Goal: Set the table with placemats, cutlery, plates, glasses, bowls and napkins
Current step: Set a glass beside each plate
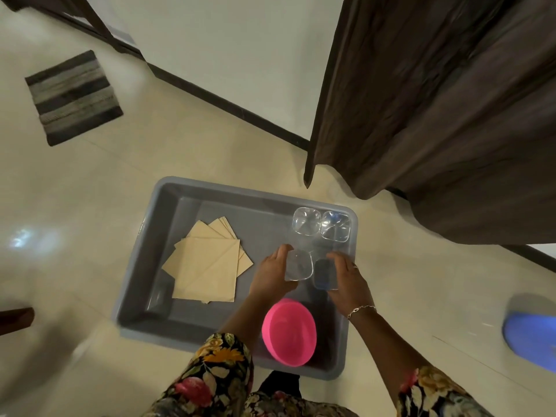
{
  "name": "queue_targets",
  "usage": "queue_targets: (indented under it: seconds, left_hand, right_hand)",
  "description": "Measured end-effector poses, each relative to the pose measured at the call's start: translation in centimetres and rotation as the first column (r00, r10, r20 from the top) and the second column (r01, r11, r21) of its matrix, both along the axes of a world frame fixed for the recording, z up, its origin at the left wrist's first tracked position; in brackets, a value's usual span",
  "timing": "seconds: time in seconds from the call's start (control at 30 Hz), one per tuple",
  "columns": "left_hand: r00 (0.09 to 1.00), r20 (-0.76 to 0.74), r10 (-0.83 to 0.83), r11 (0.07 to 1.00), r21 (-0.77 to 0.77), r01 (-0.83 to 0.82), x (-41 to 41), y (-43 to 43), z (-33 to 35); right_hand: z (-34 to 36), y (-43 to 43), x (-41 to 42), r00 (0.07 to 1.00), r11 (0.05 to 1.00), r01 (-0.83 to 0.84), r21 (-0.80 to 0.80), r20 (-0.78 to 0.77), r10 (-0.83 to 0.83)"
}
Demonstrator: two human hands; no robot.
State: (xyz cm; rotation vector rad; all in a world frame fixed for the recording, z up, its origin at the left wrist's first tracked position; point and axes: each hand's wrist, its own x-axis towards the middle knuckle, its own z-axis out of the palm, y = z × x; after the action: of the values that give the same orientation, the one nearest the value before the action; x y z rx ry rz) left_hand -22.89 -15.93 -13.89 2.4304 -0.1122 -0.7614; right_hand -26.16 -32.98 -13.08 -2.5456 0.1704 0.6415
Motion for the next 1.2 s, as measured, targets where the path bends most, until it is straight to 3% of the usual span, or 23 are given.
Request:
queue_targets:
  seconds: [0.3, 0.53, 0.67, 0.8, 1.03, 1.2]
  left_hand:
    - [0.963, 0.042, 0.267, 0.959, -0.110, -0.261, -2.3, 1.3, 3.2]
    - [0.808, 0.190, 0.558, 0.814, -0.316, -0.487, -6.9, 1.9, 10.0]
    - [0.649, 0.271, 0.711, 0.686, -0.473, -0.553, -12.1, 1.1, 15.1]
    - [0.445, 0.268, 0.854, 0.506, -0.621, -0.598, -19.1, 0.4, 18.8]
    - [0.112, 0.354, 0.928, 0.334, -0.663, -0.670, -33.1, 1.3, 23.2]
    - [-0.175, 0.377, 0.910, 0.146, -0.683, -0.715, -44.3, 3.4, 26.2]
  right_hand:
    - [3.4, -0.7, -0.9, 0.985, 0.957, 0.112, 0.267, 0.094, -0.142]
    - [10.1, -0.6, -2.3, 0.947, 0.918, 0.026, 0.395, 0.285, -0.149]
    - [13.9, -0.6, -4.4, 0.915, 0.872, -0.138, 0.469, 0.398, -0.069]
    - [18.4, -0.1, -8.4, 0.915, 0.765, -0.256, 0.591, 0.403, -0.006]
    - [23.1, 4.6, -17.0, 0.856, 0.568, -0.505, 0.650, 0.460, 0.235]
    - [26.4, 10.5, -25.0, 0.773, 0.400, -0.633, 0.663, 0.512, 0.376]
